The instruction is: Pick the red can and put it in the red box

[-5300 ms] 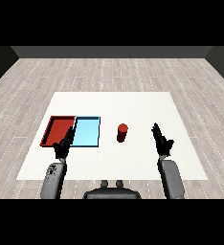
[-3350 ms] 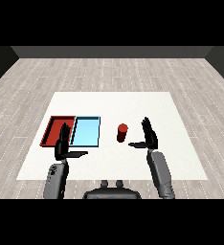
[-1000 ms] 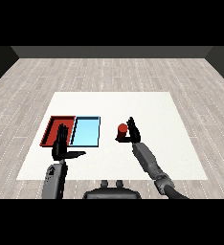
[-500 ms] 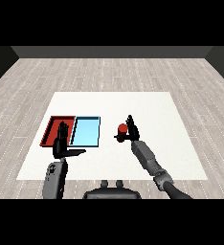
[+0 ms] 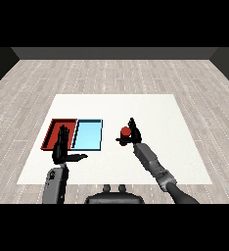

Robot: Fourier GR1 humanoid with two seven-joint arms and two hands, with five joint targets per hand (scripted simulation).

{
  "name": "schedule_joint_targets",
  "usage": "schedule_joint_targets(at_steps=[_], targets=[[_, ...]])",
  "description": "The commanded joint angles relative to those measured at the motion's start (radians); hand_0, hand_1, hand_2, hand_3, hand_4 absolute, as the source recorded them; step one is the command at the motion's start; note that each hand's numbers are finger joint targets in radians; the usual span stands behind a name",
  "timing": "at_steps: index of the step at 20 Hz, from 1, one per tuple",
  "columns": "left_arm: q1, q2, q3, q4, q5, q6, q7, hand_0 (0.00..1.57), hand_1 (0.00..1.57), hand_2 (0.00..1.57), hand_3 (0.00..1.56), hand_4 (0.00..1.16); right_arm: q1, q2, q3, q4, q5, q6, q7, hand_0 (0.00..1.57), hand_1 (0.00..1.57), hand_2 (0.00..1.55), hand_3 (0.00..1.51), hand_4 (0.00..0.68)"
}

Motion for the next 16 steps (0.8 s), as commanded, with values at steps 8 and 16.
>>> schedule_joint_targets(at_steps=[8,16], targets=[[-0.034,0.049,0.075,0.105,0.046,-0.051,-0.067,0.0,0.0,0.0,0.0,0.0,-0.088,0.005,0.022,0.087,-0.032,-0.095,0.023,1.47,1.47,1.47,1.43,0.579],[-0.027,-0.029,-0.024,0.049,-0.045,0.032,-0.045,0.0,0.0,0.0,0.0,0.0,0.009,0.003,0.067,-0.069,0.082,-0.19,0.063,1.48,1.48,1.46,1.43,0.664]])
